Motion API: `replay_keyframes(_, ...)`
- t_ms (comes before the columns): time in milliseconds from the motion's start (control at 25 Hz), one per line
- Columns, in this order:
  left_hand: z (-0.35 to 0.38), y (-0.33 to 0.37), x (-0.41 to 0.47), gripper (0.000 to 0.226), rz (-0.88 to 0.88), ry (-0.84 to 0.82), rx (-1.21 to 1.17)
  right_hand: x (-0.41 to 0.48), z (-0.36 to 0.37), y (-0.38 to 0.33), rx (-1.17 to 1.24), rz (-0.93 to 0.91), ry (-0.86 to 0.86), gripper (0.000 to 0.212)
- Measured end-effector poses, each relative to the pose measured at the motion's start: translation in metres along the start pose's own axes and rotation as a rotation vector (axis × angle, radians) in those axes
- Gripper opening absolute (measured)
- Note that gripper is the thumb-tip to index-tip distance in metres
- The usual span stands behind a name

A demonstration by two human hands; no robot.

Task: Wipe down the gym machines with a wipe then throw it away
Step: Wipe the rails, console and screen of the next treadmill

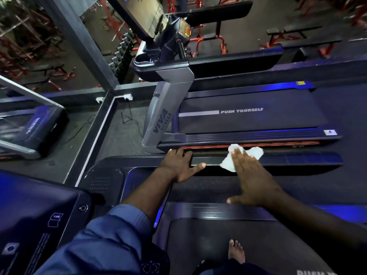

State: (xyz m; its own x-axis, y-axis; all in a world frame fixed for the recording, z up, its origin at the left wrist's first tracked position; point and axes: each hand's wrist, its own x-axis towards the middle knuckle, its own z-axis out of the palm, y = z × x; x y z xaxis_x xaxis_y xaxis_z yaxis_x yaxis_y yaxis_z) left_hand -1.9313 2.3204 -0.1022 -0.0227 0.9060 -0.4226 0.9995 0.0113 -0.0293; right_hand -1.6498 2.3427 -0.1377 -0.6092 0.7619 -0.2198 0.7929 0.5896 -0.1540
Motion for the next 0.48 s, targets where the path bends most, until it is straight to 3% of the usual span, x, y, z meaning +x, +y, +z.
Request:
replay_keyframes(160, 0.011, 0.008, -0.003, 0.108, 0.012, -0.001, -0.042, 0.013, -0.001, -0.016, 0.056, 0.183, 0.037, 0.169)
replay_keyframes(320, 0.012, 0.008, 0.005, 0.109, 0.070, -0.038, -0.050, -0.018, 0.000, 0.008, 0.000, 0.089, -0.031, 0.165)
replay_keyframes(480, 0.017, 0.015, 0.010, 0.116, 0.112, -0.053, -0.030, -0.023, -0.005, 0.013, 0.019, 0.234, -0.015, 0.169)
